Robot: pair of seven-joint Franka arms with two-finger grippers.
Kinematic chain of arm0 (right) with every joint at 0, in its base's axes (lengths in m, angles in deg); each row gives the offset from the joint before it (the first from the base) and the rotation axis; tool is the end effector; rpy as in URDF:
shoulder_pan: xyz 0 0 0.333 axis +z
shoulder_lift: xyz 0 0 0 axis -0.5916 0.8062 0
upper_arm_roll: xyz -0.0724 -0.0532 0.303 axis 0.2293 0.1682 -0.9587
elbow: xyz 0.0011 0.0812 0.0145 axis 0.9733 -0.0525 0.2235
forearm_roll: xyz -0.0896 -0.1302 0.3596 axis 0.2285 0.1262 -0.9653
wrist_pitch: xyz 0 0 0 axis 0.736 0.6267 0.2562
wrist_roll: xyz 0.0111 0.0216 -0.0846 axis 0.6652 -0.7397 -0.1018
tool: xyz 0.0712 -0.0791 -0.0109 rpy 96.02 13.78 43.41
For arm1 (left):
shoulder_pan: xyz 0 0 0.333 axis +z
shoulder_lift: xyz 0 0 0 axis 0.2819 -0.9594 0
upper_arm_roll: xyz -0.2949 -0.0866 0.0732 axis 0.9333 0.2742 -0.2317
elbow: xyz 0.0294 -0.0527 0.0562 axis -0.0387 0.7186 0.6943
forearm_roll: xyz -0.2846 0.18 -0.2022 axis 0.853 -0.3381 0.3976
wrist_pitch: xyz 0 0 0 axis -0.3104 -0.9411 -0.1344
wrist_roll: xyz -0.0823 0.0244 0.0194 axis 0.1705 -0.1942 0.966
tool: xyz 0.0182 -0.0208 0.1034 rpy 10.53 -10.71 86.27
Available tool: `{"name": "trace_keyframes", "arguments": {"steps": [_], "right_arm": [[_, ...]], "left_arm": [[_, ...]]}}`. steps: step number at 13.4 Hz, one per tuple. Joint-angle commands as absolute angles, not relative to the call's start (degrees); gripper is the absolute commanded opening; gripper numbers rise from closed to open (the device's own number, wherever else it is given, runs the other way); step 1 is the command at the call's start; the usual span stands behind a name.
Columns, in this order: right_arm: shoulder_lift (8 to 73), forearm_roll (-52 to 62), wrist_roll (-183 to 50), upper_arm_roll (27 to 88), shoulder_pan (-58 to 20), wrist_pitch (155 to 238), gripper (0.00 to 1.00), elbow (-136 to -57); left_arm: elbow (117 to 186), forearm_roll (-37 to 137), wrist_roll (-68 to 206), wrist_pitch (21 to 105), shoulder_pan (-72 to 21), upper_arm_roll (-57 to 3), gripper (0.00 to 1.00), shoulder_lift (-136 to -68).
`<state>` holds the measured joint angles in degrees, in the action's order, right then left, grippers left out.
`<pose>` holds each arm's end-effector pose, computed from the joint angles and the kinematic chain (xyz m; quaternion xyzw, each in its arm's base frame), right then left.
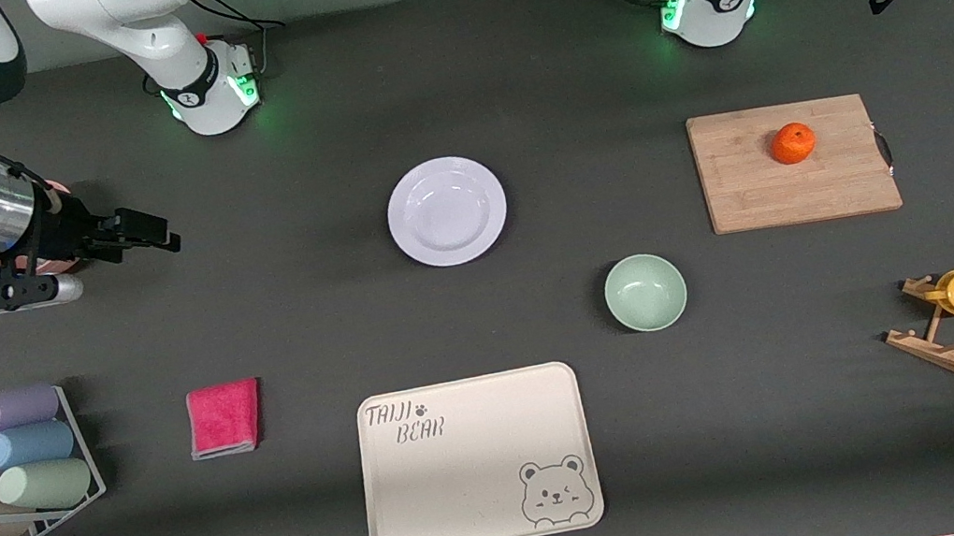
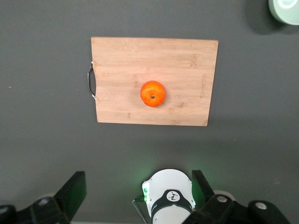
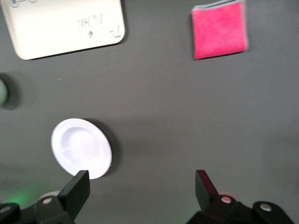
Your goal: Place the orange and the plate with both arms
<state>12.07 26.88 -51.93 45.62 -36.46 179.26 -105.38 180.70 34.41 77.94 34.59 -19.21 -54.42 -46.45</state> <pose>0.5239 0.0813 0.5344 -0.9895 0.0538 0.0604 0.1199 0.3696 0.0606 0.5506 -0.9956 -0.0130 0.0918 0.0106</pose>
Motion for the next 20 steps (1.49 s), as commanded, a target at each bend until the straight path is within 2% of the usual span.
{"name": "trace_keyframes", "arguments": {"steps": [1, 5, 9, 14, 20], "right_arm": [[11.51, 24.72, -51.02, 45.32, -36.62, 181.16, 1.00, -107.69], [11.16, 24.72, -51.29, 45.66, -36.80, 181.78, 1.00, -108.66], [11.51, 24.55, -51.20, 45.58, -36.09, 182.40, 1.00, -108.92], [12.74, 21.23, -51.55, 45.40, -36.09, 184.24, 1.00, -110.32], [17.47, 13.58, -55.23, 45.40, -36.10, 187.75, 1.00, -111.12]], "left_arm": [[186.24, 33.46, 78.43, 39.14, -19.27, -54.33, 1.00, -45.75], [197.57, 33.46, 78.34, 54.94, -19.27, -54.33, 1.00, -48.11], [205.05, 33.46, 77.82, 67.61, -17.79, -54.50, 1.00, -52.86], [212.35, 33.46, 78.08, 82.28, -17.25, -54.50, 1.00, -59.18], [216.58, 33.46, 78.52, 98.29, -17.25, -54.50, 1.00, -69.64]]}}
